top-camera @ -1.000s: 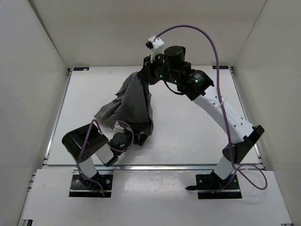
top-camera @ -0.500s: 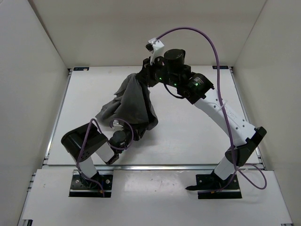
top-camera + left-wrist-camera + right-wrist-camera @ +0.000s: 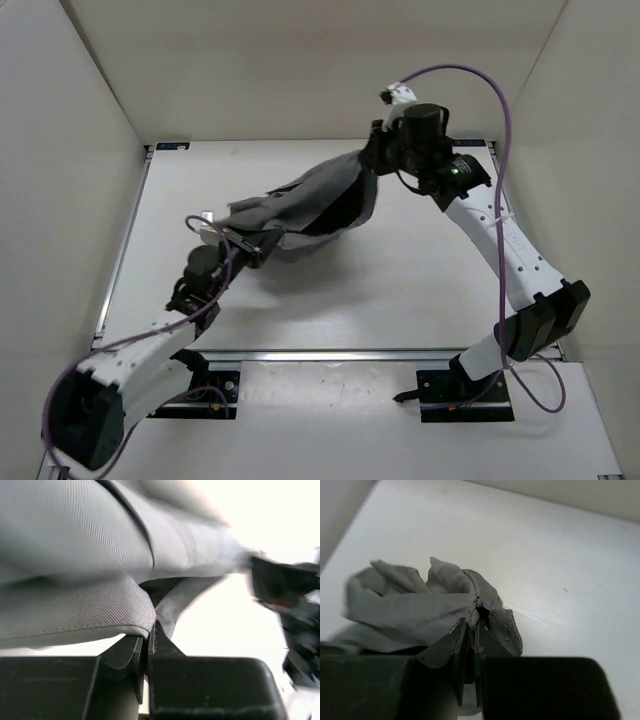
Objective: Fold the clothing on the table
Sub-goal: Flatten the skirt out
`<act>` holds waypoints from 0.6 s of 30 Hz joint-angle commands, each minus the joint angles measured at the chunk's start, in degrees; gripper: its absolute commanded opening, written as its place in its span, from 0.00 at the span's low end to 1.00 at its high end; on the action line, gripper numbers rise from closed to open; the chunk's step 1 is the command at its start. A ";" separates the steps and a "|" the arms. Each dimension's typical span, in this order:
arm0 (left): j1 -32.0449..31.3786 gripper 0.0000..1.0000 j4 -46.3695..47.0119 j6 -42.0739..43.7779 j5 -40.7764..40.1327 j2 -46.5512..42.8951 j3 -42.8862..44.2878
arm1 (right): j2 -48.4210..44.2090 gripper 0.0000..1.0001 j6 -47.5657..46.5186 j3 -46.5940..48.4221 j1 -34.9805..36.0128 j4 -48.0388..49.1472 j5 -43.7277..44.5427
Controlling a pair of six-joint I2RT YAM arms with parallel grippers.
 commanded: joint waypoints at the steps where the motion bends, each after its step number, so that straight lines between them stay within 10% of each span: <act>1: 8.81 0.00 -34.24 15.80 7.99 -11.41 5.79 | -6.30 0.00 1.89 -8.94 -7.48 1.79 0.21; 4: 16.13 0.00 -45.49 22.98 14.16 -15.64 8.77 | -11.92 0.00 4.00 -18.08 -12.14 3.47 -2.16; 7: 10.00 0.00 -57.98 31.53 7.66 -11.62 15.09 | -15.45 0.00 4.35 -24.42 -13.65 1.46 -3.66; 18: 12.54 0.00 -66.52 54.19 11.69 12.79 28.11 | -21.44 0.01 10.42 -45.37 -10.75 9.62 -14.55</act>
